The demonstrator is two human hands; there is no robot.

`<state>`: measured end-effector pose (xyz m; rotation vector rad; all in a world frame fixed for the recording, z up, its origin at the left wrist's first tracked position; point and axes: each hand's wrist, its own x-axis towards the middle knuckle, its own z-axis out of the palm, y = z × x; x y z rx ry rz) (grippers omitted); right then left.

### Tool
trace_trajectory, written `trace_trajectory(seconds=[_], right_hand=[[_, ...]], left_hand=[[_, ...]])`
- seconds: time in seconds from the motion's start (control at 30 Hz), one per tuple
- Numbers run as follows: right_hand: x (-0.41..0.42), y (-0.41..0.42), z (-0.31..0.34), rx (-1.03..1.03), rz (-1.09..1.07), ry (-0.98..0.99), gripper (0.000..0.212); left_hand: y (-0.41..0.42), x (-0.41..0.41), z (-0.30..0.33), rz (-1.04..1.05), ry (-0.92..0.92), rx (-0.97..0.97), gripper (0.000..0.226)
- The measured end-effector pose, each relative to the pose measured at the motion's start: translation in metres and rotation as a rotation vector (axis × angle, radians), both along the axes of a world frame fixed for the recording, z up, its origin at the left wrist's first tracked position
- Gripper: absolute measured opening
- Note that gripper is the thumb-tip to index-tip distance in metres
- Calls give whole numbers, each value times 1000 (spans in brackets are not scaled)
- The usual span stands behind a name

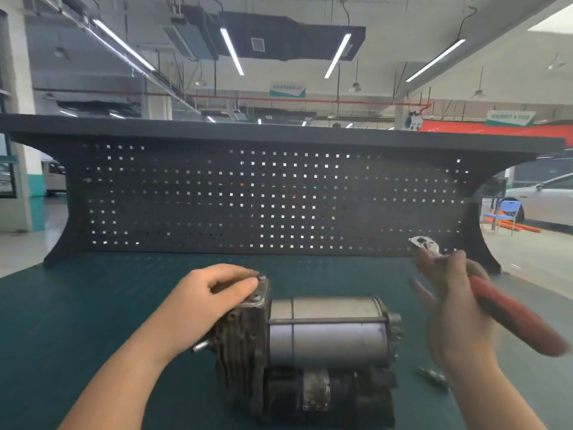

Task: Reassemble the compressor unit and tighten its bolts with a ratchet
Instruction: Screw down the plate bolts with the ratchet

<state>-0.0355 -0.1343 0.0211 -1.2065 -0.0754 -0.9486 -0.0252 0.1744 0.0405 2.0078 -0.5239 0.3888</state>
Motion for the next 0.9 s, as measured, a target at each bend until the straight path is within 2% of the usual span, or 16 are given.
trace_trajectory(seconds=[0.03,0.13,0.23,0.3,0.33,0.4,0.47,0.5,0.53,0.6,0.7,0.8,0.9], right_hand=[[3,8,-6,98,94,34,19],[12,15,-29,328,212,85,19],[17,28,-35,384,324,123,19],[18,34,-38,362,410,105,24],[18,35,-39,344,443,105,26],[17,35,-38,283,468,135,31],[15,37,-40,262,409,185,36],[16,36,-41,271,361,222,37],[16,36,-41,287,315,264,38],[18,35,-41,348,283,334,34],[18,35,-41,482,367,366,24],[17,36,-40,565,485,332,23],[15,37,-39,532,510,320,23]], left_hand=[[-2,-2,2,51,-55,26,15],[-11,-11,3,215,-252,242,20],[-37,-32,13,264,-567,471,51],[-64,-42,22,201,-657,567,69],[-78,-42,25,148,-621,624,78],[-101,-32,28,39,-434,822,103],[-117,-19,31,-30,-187,1047,126],[-120,-14,31,-41,-96,1095,129],[-121,-9,30,-38,-72,1104,127],[-119,-2,23,-16,-153,1082,113],[-115,-5,14,6,-281,1029,93],[-111,-12,10,2,-331,997,85],[-108,-17,10,-3,-349,979,83]])
